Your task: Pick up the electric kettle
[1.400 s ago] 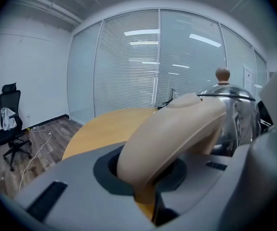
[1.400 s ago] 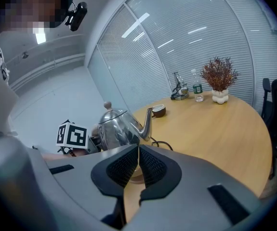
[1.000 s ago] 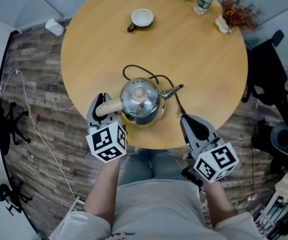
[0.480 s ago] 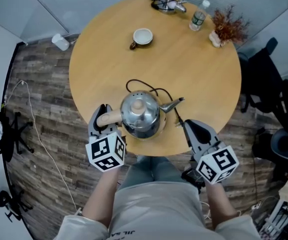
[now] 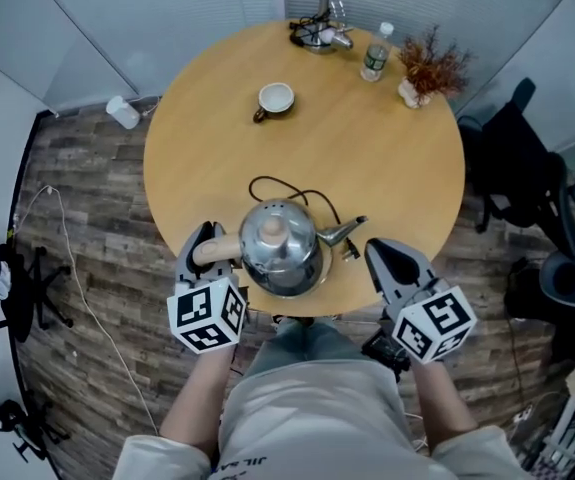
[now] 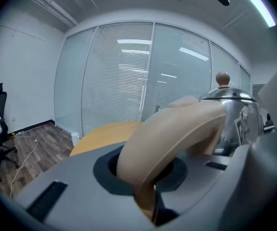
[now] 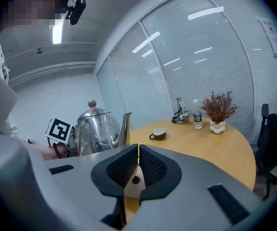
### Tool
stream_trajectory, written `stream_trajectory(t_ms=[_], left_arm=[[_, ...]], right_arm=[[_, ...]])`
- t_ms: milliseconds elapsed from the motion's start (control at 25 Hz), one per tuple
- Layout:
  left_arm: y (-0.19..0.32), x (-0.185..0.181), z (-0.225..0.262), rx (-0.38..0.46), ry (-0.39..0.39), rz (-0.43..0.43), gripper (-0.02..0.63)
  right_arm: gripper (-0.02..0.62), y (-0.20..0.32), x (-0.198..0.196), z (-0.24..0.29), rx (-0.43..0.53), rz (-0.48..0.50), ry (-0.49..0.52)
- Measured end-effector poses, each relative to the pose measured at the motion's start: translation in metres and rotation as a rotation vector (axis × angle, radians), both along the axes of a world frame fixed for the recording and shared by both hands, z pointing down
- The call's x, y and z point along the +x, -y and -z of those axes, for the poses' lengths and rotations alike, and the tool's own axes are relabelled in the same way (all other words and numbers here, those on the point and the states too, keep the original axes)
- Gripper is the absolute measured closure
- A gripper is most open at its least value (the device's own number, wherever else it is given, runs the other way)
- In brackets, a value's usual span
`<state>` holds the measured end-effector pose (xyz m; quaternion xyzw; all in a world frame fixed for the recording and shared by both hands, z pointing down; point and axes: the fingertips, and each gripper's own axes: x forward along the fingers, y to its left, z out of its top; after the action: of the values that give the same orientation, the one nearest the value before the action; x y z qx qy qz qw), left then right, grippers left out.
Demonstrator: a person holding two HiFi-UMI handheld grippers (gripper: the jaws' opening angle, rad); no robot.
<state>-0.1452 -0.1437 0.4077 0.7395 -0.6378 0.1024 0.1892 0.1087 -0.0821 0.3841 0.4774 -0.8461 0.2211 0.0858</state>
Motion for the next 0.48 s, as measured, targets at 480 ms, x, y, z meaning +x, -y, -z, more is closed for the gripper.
stream_trajectory(t_ms=[480], left_arm=[[-0.034, -0.005, 0.026, -0.001, -0.004, -0.038, 0.561]], right_arm=[[0.563, -0.019, -0.001, 0.026, 0.042, -0.01, 0.016]])
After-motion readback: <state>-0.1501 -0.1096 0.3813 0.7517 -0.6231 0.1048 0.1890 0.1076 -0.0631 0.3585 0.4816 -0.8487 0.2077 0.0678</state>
